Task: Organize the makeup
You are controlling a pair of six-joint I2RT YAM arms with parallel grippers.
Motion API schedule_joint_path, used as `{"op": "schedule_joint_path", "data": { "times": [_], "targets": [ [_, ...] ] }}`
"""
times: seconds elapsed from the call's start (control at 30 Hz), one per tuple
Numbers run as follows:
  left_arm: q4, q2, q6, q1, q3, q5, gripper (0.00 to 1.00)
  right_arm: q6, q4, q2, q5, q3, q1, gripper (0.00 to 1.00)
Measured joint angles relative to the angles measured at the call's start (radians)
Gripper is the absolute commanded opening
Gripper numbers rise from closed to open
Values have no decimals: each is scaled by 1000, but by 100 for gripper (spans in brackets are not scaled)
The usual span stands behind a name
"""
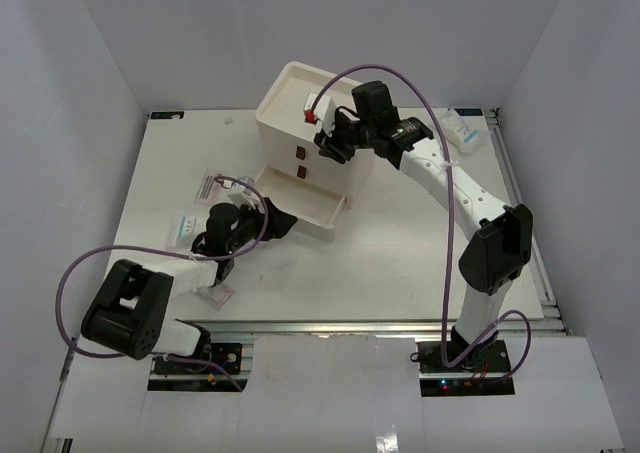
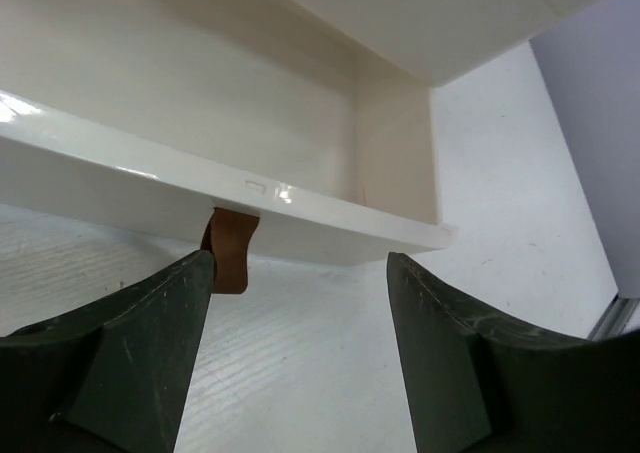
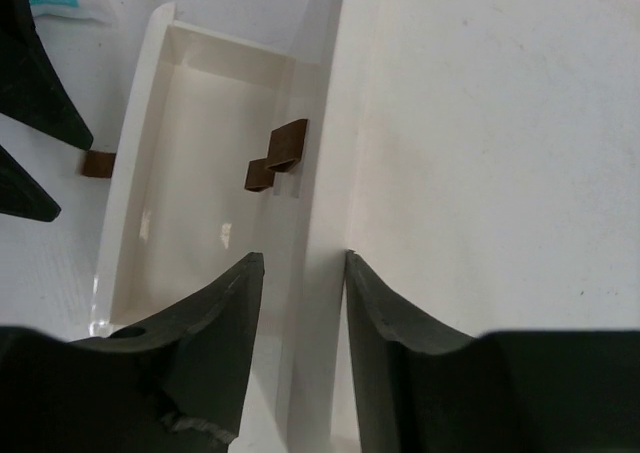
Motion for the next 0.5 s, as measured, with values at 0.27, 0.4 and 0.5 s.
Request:
{"op": "schedule_joint_path", "data": {
  "times": [0.27, 0.4, 0.5],
  "targets": [
    [-123, -267, 2, 0, -2, -1, 93, 10, -71, -162, -19, -17, -17, 53],
    [-221, -386, 4, 0, -2, -5, 97, 24, -65, -280, -53, -82, -85, 54],
    [-273, -457, 7, 0, 1, -9, 98, 31, -59, -352, -70, -138, -158, 55]
  ]
}}
